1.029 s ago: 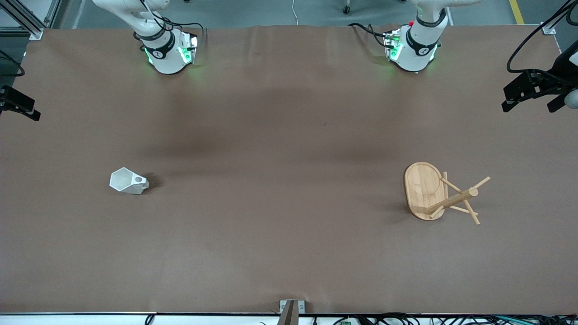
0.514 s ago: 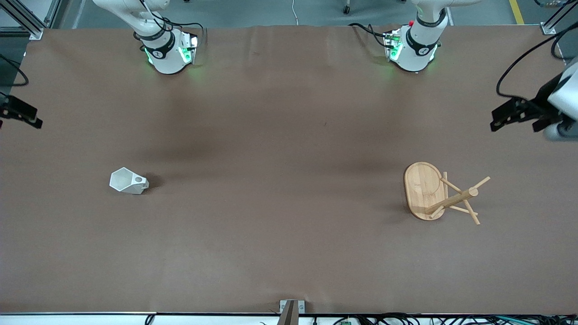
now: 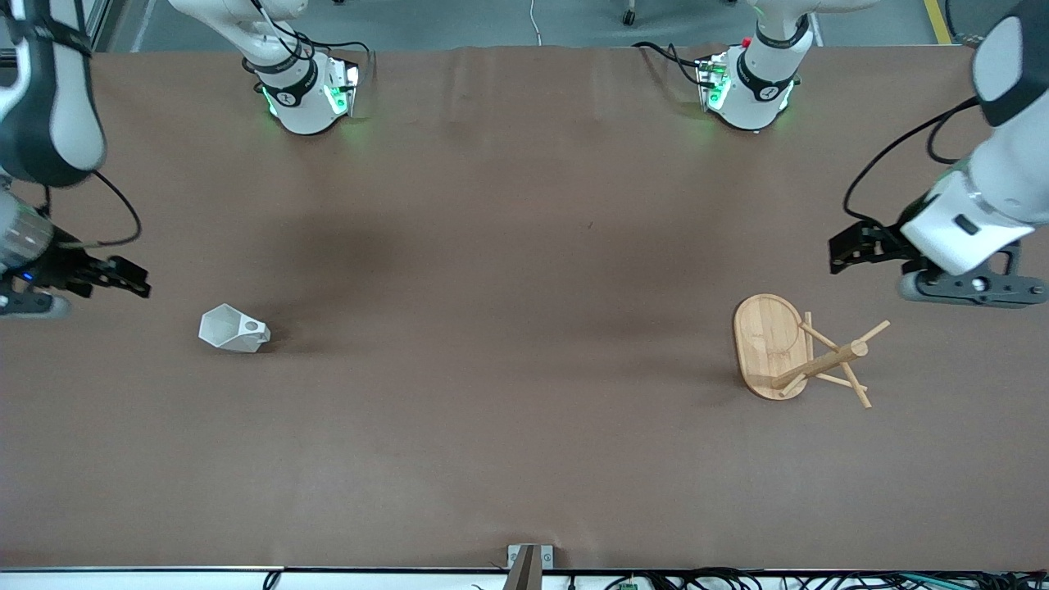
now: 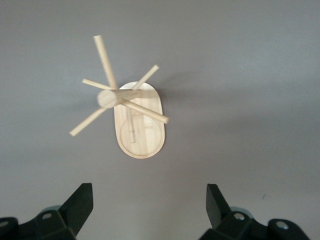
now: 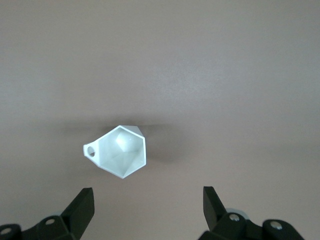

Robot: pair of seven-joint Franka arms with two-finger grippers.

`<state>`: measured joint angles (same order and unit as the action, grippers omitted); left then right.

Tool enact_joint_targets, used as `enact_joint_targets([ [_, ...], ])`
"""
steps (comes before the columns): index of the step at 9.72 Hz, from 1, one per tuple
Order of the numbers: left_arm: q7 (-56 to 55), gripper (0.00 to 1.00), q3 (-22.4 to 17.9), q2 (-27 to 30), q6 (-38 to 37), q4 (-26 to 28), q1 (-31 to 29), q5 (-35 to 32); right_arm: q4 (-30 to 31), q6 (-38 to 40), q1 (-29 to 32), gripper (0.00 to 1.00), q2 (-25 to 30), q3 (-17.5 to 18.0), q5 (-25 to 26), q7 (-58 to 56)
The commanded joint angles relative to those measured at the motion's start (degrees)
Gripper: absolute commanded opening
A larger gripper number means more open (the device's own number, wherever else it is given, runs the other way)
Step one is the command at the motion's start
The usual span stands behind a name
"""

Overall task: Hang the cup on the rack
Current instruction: 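Reach the right gripper to the white cup while the left gripper approaches the rack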

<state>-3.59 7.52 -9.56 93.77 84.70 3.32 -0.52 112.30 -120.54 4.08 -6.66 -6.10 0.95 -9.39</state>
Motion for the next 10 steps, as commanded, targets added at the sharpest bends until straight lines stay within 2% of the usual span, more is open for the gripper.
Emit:
enact_joint_targets([
  [1,-0.28,1.00,0.21,-2.21,1.58,0.21,2.21,-0.45,0.38,-3.98,0.40,0.96,-4.66,0.48,-0.07,-0.10],
  [5,0.51,1.00,0.30,-5.37,6.77,0.21,5.90,-0.18,1.26,-9.97,0.14,0.95,-11.26,0.83,-0.07,-0.19],
  [8,0.52,1.00,0.39,-6.78,8.62,0.21,8.88,-0.01,3.80,-11.64,-0.56,0.93,-11.97,0.92,-0.07,-0.19],
  [10,1.91,1.00,0.39,-6.96,8.71,0.21,10.82,-0.35,7.21,-16.11,-0.47,0.90,-12.41,1.01,-0.07,-0.27],
])
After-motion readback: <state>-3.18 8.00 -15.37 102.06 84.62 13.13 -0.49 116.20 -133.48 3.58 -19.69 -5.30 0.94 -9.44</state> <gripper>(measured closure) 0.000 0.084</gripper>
